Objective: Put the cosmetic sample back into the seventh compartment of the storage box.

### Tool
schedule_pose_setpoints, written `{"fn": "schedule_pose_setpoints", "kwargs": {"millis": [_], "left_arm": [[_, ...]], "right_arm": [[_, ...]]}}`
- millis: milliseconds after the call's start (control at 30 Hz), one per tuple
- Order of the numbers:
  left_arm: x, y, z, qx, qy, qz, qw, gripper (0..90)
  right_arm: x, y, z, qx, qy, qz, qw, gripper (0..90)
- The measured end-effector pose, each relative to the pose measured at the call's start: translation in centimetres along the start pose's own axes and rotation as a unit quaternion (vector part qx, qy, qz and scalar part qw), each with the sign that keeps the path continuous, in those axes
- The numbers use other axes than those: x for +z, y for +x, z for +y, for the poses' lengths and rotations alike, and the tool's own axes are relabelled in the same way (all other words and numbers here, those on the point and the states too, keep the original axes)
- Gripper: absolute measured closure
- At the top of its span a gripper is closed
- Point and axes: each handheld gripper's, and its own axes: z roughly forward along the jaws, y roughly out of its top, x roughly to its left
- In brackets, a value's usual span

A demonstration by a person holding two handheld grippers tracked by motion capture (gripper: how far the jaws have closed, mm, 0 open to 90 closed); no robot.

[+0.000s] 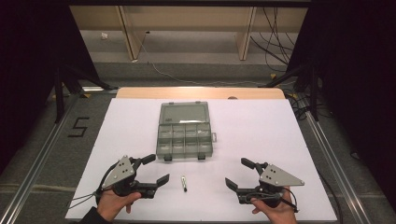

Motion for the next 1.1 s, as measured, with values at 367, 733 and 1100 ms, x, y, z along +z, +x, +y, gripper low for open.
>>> {"fn": "schedule_pose_setpoints", "kwargs": {"millis": [367,733,1100], "left_arm": [[0.5,-0.5,-0.1,0.014,0.018,-0.010,0.9997,15.8],[1.5,-0.9,-0.5,0.032,0.067,-0.023,0.9970,15.8],[2.5,-0.7,-0.4,0.034,0.137,-0.015,0.9899,16.2]], "right_arm": [[0.1,0.2,-0.1,0.011,0.004,0.009,0.9999,16.0],[0.1,0.2,-0.1,0.011,0.011,0.007,0.9999,16.0],[0.2,0.1,-0.1,0.009,0.002,0.010,0.9999,16.1]]}}
